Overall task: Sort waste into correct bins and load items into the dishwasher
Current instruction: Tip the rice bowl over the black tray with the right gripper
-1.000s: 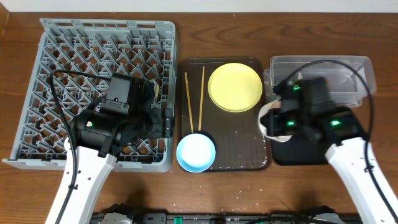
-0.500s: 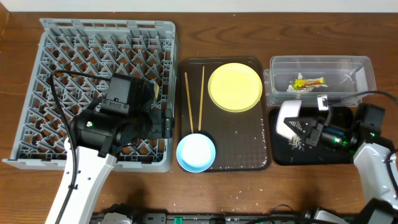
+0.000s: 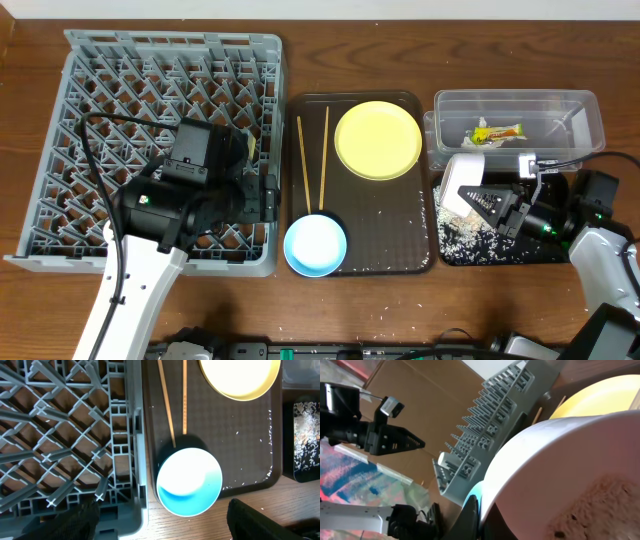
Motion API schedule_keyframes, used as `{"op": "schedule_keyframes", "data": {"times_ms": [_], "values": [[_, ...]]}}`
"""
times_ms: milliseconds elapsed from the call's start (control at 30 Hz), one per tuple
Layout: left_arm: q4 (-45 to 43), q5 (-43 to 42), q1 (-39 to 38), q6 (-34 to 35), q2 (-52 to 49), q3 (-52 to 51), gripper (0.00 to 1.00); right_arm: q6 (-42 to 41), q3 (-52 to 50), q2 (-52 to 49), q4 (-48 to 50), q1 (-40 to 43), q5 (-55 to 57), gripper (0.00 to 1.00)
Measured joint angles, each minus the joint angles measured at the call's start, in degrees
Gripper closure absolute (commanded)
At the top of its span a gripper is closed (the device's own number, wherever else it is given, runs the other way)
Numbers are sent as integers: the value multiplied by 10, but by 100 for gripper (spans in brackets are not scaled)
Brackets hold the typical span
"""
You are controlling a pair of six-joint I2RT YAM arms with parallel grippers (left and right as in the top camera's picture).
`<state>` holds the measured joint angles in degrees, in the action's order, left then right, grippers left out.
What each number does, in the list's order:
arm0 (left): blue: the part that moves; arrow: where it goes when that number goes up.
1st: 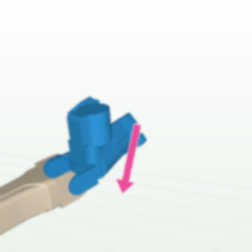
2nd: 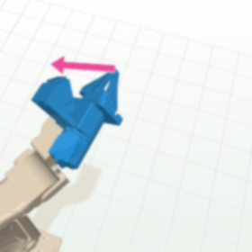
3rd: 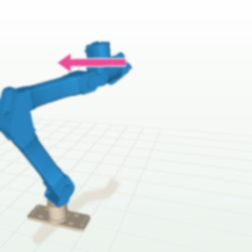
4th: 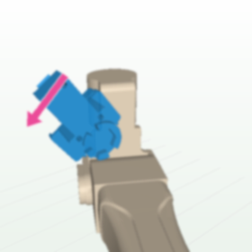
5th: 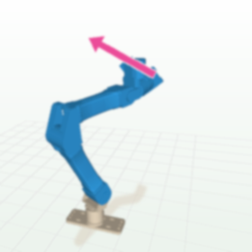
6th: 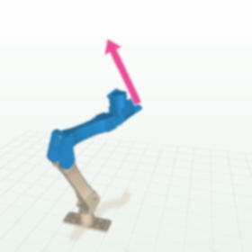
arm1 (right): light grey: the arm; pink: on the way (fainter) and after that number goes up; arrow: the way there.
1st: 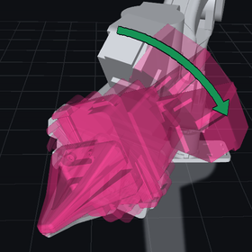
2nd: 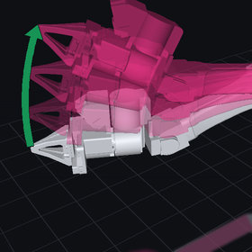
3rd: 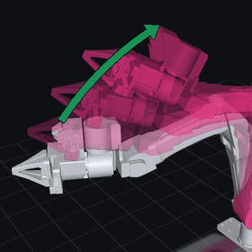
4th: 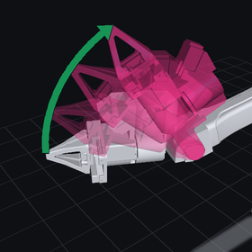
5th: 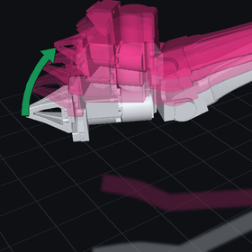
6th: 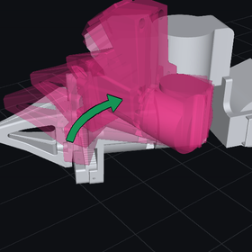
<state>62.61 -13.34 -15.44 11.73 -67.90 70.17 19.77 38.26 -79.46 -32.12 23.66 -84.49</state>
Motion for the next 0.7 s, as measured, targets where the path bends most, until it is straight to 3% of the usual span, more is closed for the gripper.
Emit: {"op": "schedule_keyframes", "data": {"times_ms": [500,700], "values": [[2,0,0,0,0,0,18,-77,-1,-3,58,2,11,99],[2,0,0,0,0,0,18,-113,-2,-3,56,2,67,99]]}}
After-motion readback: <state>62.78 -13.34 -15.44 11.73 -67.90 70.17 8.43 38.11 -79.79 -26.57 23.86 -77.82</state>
